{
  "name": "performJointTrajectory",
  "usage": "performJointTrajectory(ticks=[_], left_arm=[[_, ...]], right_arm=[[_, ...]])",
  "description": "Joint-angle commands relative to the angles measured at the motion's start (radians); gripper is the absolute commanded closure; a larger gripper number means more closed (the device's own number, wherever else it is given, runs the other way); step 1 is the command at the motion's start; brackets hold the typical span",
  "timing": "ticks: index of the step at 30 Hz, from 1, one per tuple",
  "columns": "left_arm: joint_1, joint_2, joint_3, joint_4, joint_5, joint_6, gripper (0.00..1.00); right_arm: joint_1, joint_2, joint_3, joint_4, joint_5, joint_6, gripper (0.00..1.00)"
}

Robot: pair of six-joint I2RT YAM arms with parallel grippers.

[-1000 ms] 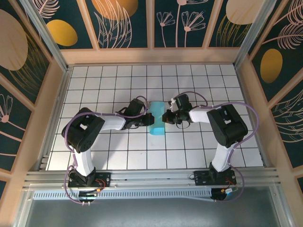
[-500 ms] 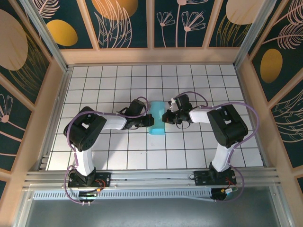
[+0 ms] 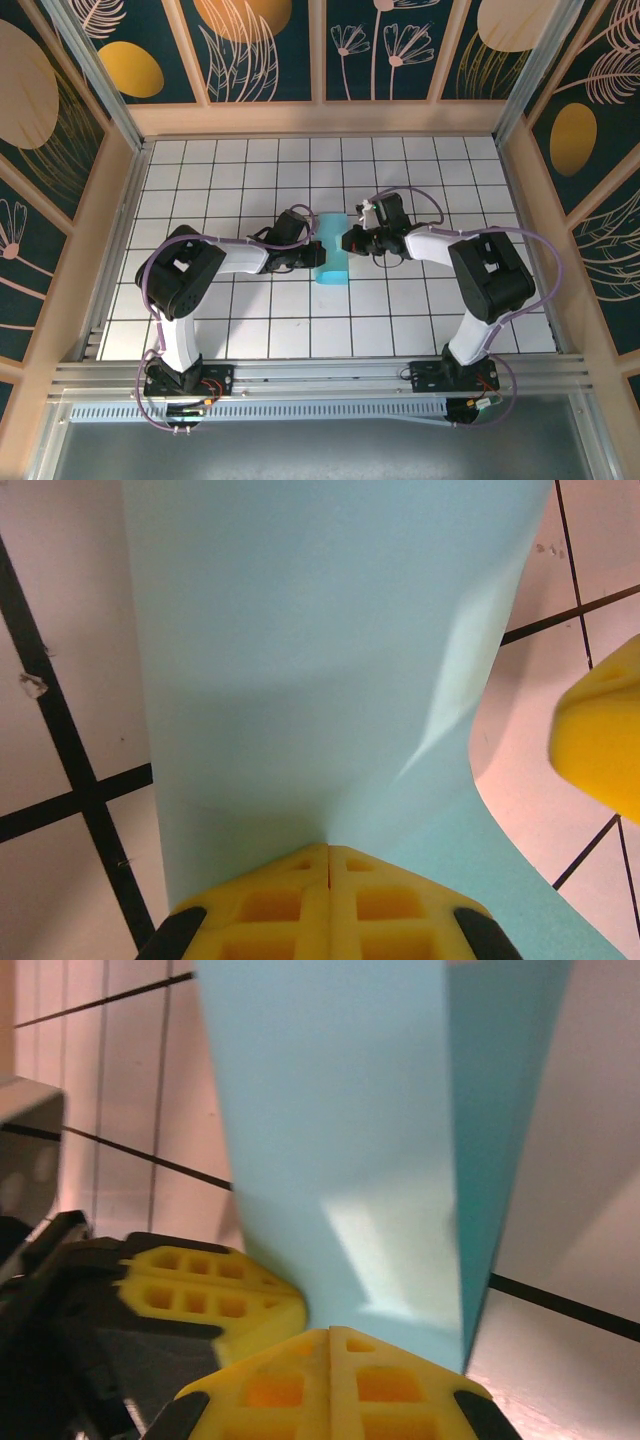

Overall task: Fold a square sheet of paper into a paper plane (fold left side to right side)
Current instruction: Hold the square sheet of paper at the center of the table.

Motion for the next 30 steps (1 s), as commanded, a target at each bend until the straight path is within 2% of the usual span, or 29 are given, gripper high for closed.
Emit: performJointTrajectory(ticks=[1, 14, 30], left_arm=[[-0.005, 0.034, 0.010, -0.059, -0.026, 0.026, 1.00], [-0.006, 0.033, 0.012, -0.055, -0.021, 0.028, 1.00], [-0.008, 0.020, -0.020, -0.047, -0.015, 0.018, 1.00]], right_arm=[[0.007, 0.008, 0.024, 0.050, -0.062, 0.020, 1.00], [0.036, 0.171, 0.126, 0.120, -0.115, 0.055, 1.00], [0.032, 0.272, 0.166, 0.001, 0.013, 0.043, 1.00]])
